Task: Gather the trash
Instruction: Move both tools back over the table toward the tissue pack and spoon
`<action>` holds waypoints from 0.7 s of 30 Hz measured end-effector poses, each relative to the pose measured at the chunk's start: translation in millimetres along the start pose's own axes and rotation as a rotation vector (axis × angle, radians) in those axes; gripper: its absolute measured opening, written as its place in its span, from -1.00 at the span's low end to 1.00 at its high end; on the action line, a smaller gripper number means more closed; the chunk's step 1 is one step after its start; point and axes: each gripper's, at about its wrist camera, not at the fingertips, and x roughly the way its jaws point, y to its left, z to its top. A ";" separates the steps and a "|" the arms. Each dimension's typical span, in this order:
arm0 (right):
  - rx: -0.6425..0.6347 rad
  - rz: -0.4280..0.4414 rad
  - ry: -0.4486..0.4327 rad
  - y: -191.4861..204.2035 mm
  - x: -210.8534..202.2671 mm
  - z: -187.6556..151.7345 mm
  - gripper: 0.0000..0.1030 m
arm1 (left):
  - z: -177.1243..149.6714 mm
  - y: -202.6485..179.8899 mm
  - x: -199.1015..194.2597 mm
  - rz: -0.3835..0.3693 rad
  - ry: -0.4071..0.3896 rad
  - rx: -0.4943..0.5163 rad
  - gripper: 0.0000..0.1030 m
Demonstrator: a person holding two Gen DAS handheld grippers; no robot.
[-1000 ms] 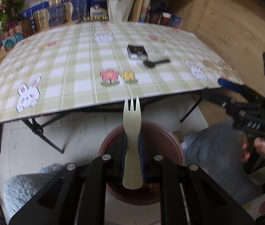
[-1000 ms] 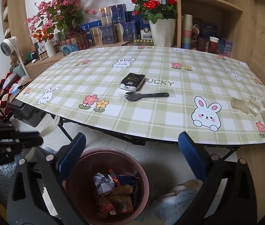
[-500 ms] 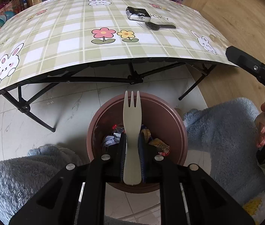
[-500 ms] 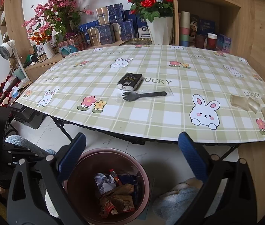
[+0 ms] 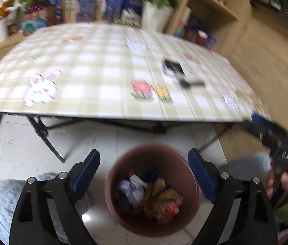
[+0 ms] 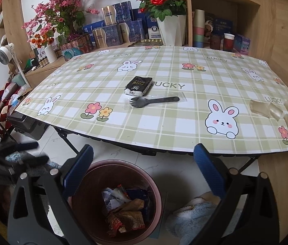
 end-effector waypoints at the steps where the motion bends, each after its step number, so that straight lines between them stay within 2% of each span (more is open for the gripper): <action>1: 0.003 0.000 0.004 -0.7 0.9 -0.1 0.89 | 3.5 3.3 -3.4 0.011 -0.023 -0.011 0.70; 7: 0.027 0.006 0.022 -5.4 5.6 -0.5 0.89 | 25.0 18.9 -24.0 0.060 -0.157 -0.060 0.76; 21: 0.059 -0.006 0.083 -16.0 26.4 6.1 0.89 | 54.7 44.9 -18.2 0.098 -0.185 -0.076 0.81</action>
